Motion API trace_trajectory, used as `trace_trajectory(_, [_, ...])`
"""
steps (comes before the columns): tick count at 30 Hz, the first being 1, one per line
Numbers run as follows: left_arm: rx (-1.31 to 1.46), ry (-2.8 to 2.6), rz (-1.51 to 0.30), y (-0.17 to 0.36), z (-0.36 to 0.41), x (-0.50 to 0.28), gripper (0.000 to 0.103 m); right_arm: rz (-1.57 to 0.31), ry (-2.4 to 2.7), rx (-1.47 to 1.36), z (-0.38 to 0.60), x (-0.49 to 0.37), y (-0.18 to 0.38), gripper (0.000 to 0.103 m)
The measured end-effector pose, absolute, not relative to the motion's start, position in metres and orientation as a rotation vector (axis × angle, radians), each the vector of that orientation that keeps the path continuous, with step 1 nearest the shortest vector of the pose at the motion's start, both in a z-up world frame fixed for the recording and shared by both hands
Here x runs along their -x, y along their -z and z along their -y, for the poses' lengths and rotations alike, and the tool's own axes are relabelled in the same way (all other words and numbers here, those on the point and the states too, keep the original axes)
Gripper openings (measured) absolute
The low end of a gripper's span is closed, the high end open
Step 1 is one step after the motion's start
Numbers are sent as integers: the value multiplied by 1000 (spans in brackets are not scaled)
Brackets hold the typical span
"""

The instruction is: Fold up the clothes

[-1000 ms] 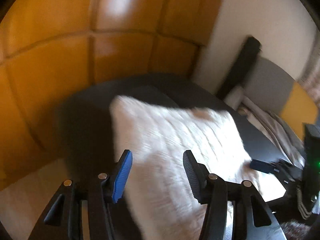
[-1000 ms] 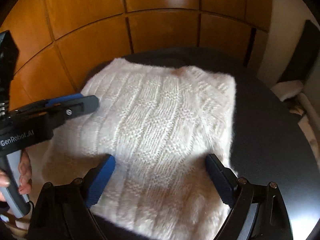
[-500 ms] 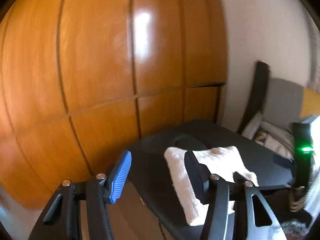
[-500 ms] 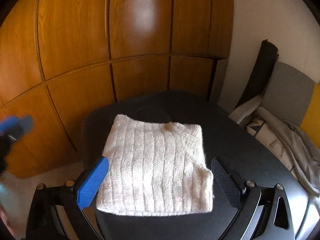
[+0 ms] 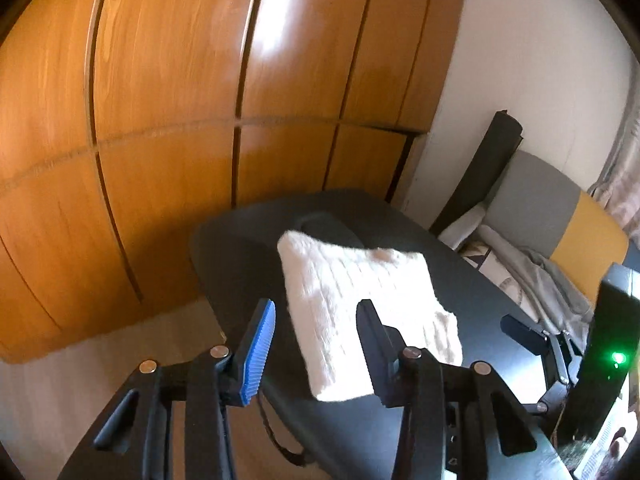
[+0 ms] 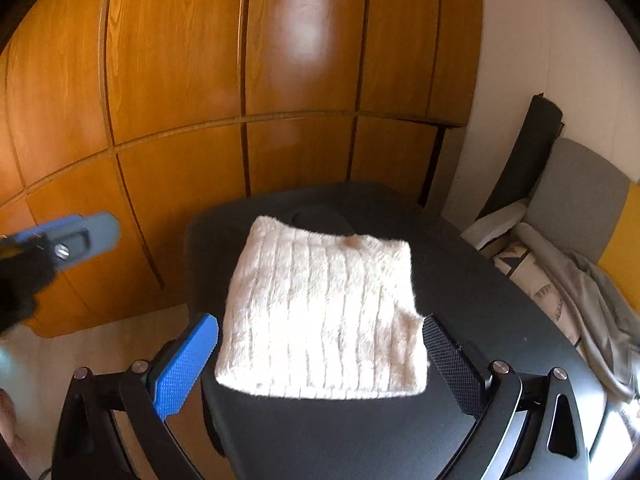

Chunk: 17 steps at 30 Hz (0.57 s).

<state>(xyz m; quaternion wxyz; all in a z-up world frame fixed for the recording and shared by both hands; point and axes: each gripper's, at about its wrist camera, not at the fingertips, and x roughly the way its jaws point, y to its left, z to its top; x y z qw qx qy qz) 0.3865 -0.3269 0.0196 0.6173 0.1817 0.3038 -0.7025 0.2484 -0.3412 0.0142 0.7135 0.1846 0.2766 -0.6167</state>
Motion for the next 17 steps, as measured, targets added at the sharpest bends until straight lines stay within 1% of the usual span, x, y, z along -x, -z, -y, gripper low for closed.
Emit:
trace_trajectory(6, [-432,1564,-681,-8,332,-388,43,-647,1327,-411,339,-260,-4,103])
trace_trajectory(17, [-406,1557,-613,-10,327,-389,42,-673,1299,-458,338,-261,12,103])
